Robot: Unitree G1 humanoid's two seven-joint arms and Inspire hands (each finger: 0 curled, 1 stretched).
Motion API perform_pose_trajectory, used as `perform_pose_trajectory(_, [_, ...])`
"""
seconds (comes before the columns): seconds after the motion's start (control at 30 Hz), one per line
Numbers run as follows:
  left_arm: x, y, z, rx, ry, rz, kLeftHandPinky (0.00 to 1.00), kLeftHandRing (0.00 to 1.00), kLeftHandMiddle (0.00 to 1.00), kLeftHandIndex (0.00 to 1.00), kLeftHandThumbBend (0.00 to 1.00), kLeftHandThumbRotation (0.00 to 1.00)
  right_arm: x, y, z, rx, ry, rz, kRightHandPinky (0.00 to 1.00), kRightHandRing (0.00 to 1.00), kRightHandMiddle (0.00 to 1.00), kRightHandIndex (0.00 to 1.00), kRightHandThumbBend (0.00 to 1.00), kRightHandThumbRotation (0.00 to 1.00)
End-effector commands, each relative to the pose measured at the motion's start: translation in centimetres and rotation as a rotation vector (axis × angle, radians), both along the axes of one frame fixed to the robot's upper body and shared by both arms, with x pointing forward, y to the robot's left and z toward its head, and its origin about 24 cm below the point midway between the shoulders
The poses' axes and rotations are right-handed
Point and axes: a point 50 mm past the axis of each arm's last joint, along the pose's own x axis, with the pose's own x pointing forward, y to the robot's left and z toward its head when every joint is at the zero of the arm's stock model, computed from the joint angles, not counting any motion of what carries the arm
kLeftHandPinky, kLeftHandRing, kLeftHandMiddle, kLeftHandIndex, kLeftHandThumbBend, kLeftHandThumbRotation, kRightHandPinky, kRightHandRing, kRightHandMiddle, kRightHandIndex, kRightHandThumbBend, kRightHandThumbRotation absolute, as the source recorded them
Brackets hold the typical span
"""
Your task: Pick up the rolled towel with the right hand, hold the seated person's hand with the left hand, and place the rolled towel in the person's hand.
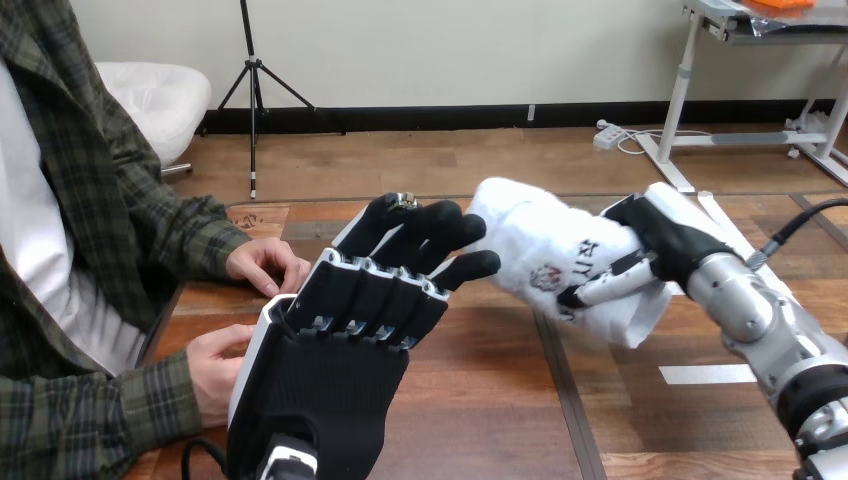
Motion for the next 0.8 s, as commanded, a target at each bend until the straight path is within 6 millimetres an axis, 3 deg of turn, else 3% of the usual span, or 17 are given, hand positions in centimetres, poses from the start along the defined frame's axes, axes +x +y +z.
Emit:
perform_pose_trajectory(0.0, [-3.4,0.6,-1.0,-0.046,0.091,0.052,0.82,0.87,0.86,0.86,1.0,0.46,1.6,-0.6,5.1,0.08,-0.234,-0.018,0.24,0.29,0.33,0.33,0.76,0.0])
perform_pose_trajectory(0.37, [-3.1,1.0,-0.8,0.016,0.035,0.162,0.79,0.87,0.87,0.88,1.0,0.51,1.4,-1.0,5.4,0.047,-0.263,-0.015,0.23,0.27,0.32,0.32,0.77,0.0])
perform_pose_trajectory(0.6, [-3.2,2.7,0.0,0.333,-0.128,0.441,0.87,0.93,0.92,0.94,1.0,0.64,1.2,-1.2,5.5,0.119,-0.26,-0.02,0.22,0.26,0.32,0.31,0.76,0.0])
perform_pose_trajectory(0.77, [-3.2,3.8,0.7,0.455,-0.173,0.558,0.92,0.95,0.95,0.98,1.0,0.63,1.1,-1.2,5.6,0.133,-0.271,-0.014,0.22,0.26,0.32,0.32,0.74,0.0])
